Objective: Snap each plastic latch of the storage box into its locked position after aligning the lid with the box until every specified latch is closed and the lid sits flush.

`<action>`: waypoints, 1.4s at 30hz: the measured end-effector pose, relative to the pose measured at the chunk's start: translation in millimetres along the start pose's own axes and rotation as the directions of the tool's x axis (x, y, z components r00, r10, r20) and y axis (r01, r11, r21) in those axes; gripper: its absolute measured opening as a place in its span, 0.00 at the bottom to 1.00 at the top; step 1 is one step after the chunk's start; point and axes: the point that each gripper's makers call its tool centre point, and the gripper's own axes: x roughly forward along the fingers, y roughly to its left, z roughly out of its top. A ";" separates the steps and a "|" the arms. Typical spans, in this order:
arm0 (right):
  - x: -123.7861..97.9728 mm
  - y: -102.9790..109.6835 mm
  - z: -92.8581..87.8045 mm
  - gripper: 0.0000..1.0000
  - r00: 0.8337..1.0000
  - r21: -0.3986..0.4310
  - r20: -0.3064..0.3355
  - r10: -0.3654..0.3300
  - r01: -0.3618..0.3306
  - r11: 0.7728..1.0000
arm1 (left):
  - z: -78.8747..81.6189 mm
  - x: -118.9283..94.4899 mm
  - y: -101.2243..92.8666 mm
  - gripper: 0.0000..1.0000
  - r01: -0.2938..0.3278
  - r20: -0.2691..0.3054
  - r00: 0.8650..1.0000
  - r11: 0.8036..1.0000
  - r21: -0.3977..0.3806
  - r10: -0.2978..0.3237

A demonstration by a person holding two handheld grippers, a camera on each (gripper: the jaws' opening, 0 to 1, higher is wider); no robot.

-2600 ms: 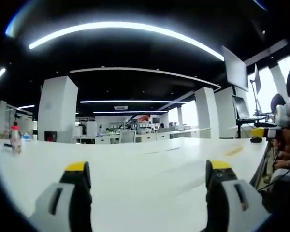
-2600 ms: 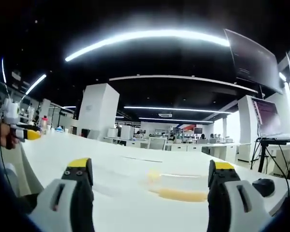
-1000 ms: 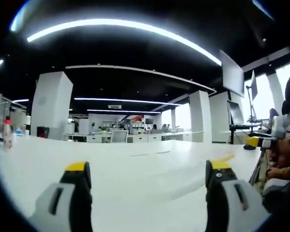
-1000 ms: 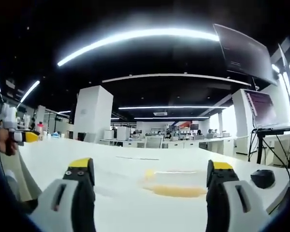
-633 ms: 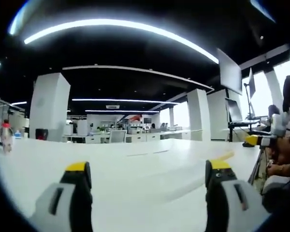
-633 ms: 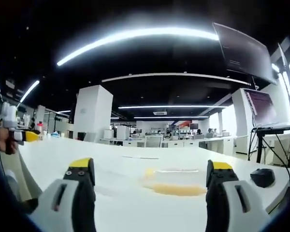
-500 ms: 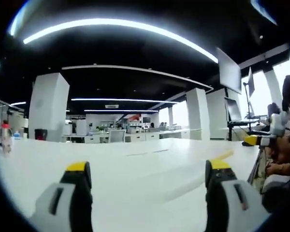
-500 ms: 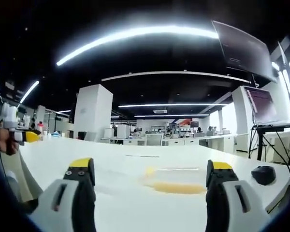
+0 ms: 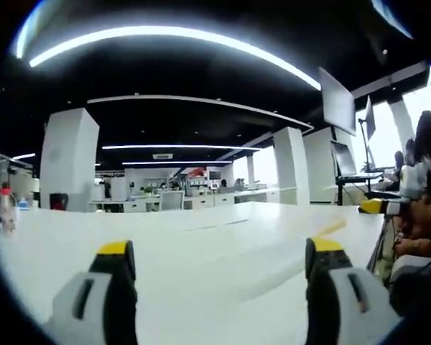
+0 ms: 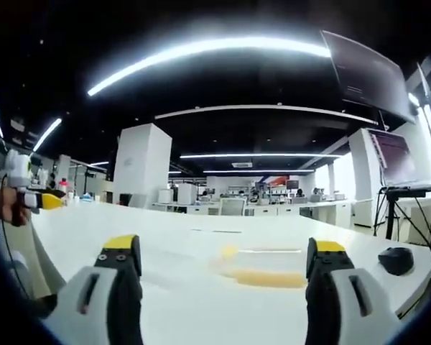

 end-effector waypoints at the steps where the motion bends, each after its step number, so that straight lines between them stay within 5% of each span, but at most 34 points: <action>1: 0.2 0.4 -0.4 0.96 1.000 0.000 -0.001 0.001 -0.001 1.000 | 2.2 1.5 0.8 0.99 0.003 0.005 1.000 1.000 0.003 -0.003; 10: 1.4 2.3 -3.6 0.96 1.000 -0.009 -0.011 0.007 -0.007 1.000 | 14.3 13.5 0.5 0.99 0.043 0.014 0.999 0.999 0.007 -0.043; 42: 2.5 0.4 -5.4 0.99 1.000 -0.006 -0.005 0.015 -0.015 1.000 | 18.4 40.8 1.1 0.99 0.133 -0.058 0.990 0.989 0.063 -0.130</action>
